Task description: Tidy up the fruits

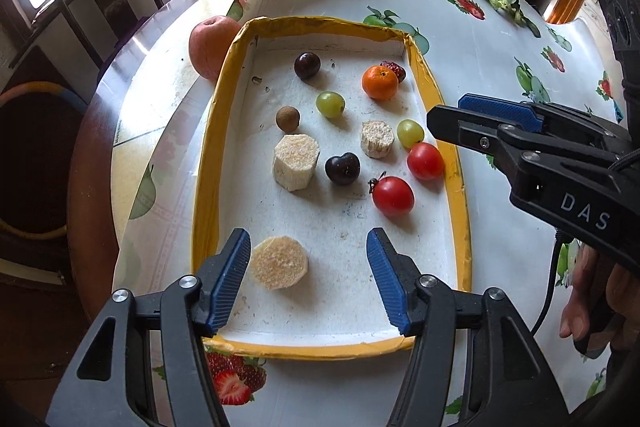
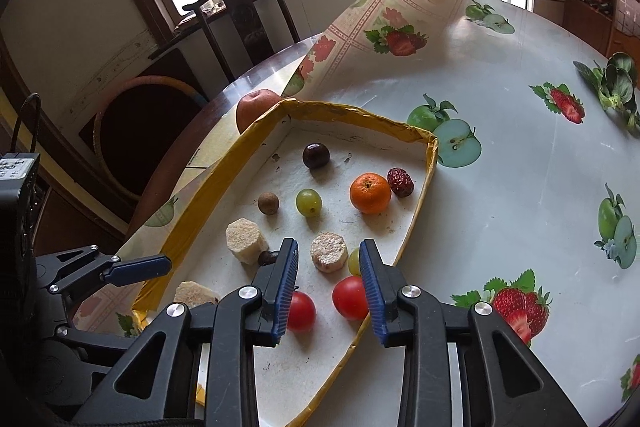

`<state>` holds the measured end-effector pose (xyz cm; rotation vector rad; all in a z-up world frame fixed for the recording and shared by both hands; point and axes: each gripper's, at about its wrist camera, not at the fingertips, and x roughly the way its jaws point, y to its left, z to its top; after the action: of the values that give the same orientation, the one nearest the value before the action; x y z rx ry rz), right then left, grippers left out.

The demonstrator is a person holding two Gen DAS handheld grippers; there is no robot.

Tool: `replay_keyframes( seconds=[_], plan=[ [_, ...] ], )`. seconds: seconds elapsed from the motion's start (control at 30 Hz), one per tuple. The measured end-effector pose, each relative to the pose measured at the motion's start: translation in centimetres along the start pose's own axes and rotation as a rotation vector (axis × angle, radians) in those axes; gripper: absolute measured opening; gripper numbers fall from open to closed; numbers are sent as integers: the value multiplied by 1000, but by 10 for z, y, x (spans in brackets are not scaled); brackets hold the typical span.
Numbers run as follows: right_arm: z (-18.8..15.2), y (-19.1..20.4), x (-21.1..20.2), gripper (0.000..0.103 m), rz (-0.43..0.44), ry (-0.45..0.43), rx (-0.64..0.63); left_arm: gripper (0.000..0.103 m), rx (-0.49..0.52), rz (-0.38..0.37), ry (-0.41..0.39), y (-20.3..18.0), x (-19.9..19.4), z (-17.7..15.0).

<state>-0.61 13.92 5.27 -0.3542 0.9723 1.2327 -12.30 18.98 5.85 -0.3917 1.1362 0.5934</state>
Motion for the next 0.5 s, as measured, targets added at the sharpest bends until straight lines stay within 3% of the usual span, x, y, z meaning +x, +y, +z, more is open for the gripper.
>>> replay_keyframes(
  seconds=[0.07, 0.2, 0.37, 0.5],
  plan=[
    [-4, 5, -5, 41, 23, 5, -30, 60, 2, 5, -5, 1, -7, -7],
    [-15, 17, -15, 47, 65, 19, -113, 75, 6, 18, -23, 2, -20, -21],
    [-27, 28, -25, 59, 105, 37, -193, 76, 11, 20, -20, 3, -29, -36],
    [-37, 35, -34, 75, 129, 54, -256, 76, 5, 10, -23, 5, -36, -47]
  ],
)
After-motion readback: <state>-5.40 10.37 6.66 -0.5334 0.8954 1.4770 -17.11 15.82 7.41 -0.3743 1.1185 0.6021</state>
